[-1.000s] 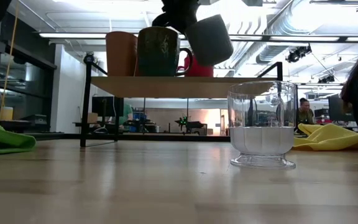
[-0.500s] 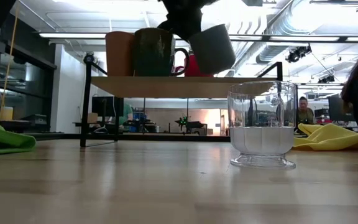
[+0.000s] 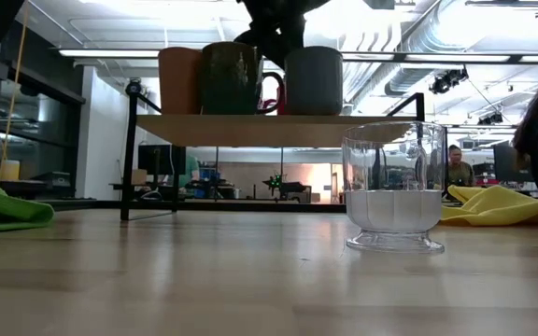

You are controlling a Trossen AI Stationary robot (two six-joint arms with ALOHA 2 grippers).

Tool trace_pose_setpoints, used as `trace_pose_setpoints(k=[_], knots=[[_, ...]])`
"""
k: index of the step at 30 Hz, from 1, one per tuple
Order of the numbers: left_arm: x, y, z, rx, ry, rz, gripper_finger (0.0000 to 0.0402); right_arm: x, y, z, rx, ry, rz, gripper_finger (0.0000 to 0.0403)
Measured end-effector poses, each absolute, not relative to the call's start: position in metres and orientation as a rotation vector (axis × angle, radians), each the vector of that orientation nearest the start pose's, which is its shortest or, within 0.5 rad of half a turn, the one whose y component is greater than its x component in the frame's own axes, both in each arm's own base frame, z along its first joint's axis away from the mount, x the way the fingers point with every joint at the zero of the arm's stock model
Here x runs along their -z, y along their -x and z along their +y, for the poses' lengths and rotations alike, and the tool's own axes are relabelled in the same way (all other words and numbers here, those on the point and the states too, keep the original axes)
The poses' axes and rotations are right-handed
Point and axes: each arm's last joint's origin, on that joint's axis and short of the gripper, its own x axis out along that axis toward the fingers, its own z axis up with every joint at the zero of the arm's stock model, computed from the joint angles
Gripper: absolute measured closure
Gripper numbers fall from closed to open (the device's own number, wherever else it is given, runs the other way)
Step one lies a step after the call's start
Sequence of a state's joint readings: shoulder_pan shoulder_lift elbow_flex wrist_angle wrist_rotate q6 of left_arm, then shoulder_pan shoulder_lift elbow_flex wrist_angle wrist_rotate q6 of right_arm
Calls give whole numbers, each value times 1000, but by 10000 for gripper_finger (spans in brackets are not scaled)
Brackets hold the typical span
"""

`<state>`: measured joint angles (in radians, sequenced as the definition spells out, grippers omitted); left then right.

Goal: Stack small to large cups/mugs on shelf
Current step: Put the blue mug on the shelf

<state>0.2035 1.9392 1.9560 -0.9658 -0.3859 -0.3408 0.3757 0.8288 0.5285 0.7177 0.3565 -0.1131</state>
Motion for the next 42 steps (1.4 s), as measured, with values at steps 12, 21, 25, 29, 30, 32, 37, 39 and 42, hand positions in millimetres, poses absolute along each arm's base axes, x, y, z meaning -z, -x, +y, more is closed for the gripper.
trace_pose_setpoints(k=[12, 21, 25, 29, 30, 32, 37, 39, 42], knots=[[-354, -400, 95, -745, 199, 746, 249, -321, -171, 57, 3, -38, -390, 403], [-402, -369, 73, -633, 220, 636, 250, -321, -171, 57, 3, -38, -390, 403], [-411, -361, 34, -500, 181, 612, 310, -321, -171, 57, 3, -37, -388, 403], [-393, -361, -6, -428, 172, 576, 389, -321, -171, 57, 3, -37, -387, 403], [-384, -361, -14, -419, 184, 564, 388, -321, -171, 57, 3, -37, -388, 403], [-364, -361, -31, -409, 234, 515, 387, -321, -171, 57, 3, -37, -387, 403], [-312, -366, -63, -378, 479, 301, 397, -321, -171, 57, 3, -37, -387, 403], [-296, -367, -71, -417, 579, 199, 400, -321, -171, 57, 3, -37, -387, 403], [-274, -369, -75, -540, 658, 97, 400, -321, -171, 57, 3, -37, -387, 403]])
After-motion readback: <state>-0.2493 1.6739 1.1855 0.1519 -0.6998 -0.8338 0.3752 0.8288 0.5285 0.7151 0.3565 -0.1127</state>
